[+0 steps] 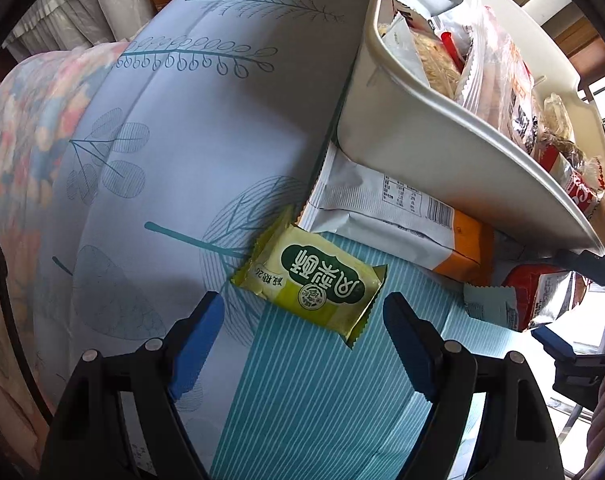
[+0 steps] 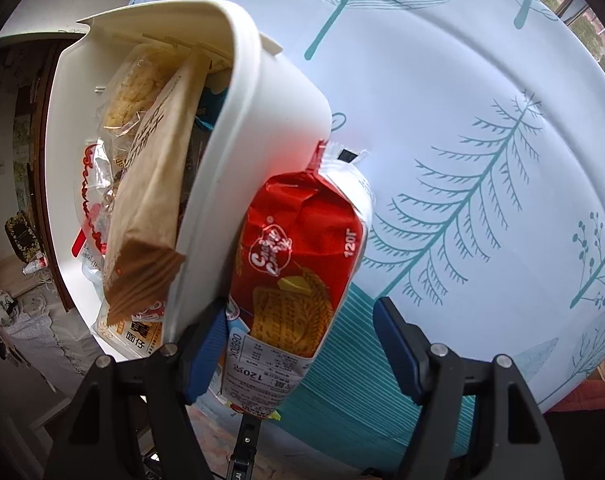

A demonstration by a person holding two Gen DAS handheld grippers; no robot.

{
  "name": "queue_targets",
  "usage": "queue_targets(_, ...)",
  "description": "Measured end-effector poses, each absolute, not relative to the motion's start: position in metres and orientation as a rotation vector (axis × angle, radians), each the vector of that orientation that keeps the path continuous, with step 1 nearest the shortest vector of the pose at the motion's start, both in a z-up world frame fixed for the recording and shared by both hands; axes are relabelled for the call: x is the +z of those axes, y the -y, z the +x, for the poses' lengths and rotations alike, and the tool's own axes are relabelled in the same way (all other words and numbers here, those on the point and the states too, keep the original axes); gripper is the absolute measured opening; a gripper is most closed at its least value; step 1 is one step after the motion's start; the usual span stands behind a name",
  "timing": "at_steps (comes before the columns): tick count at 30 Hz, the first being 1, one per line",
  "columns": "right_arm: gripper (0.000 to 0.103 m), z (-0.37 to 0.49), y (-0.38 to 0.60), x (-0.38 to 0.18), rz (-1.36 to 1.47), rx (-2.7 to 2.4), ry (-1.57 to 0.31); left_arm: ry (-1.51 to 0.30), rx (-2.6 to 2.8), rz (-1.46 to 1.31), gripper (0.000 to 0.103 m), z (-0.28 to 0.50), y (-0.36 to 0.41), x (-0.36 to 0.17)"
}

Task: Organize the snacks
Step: 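Grasp the red biscuit pack with the right gripper while the left grasps the green pack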

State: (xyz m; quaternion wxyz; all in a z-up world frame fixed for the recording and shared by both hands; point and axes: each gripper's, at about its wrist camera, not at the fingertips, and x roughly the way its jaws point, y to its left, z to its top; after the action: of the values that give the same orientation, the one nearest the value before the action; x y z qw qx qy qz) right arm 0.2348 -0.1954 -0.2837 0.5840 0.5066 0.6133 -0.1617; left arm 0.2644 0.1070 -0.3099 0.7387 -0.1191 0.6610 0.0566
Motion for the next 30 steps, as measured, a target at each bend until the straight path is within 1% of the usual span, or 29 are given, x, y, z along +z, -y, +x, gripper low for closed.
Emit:
queue_targets(4, 0.069, 0.233, 0.195, -0.286, 1.181, -0.377, -1.429, -1.455, 0.136, -0.243, 0.081, 0.267, -0.106, -0.315)
queue_targets(10, 0.067, 0.241, 0.195, -0.294, 1.192, -0.373, -1.430, -1.458, 0.146, -0.239, 0.080, 0.270, -0.105, -0.316)
queue_targets(15, 0.067, 0.241, 0.198, -0.298, 1.203, -0.364, -1.423, -1.460, 0.135, -0.240, 0.074, 0.273, -0.103, -0.314)
queue_targets(19, 0.066, 0.239, 0.201, -0.296, 1.209, -0.356, -1.419, -1.456, 0.133, -0.242, 0.072, 0.273, -0.101, -0.311)
queue_targets(22, 0.062, 0.238, 0.201, -0.297, 1.220, -0.342, -1.407, -1.455, 0.120, -0.261, 0.068, 0.271, -0.102, -0.310)
queue_targets(24, 0.057, 0.239, 0.202, -0.296, 1.223, -0.330, -1.399, -1.451, 0.098, -0.285, 0.059, 0.270, -0.102, -0.310)
queue_targets(25, 0.055, 0.239, 0.201, -0.294, 1.223, -0.324, -1.394, -1.448, 0.095, -0.289, 0.059, 0.270, -0.103, -0.310)
queue_targets(30, 0.052, 0.239, 0.200, -0.291, 1.221, -0.313, -1.384, -1.435, 0.085, -0.291, 0.057, 0.266, -0.105, -0.310)
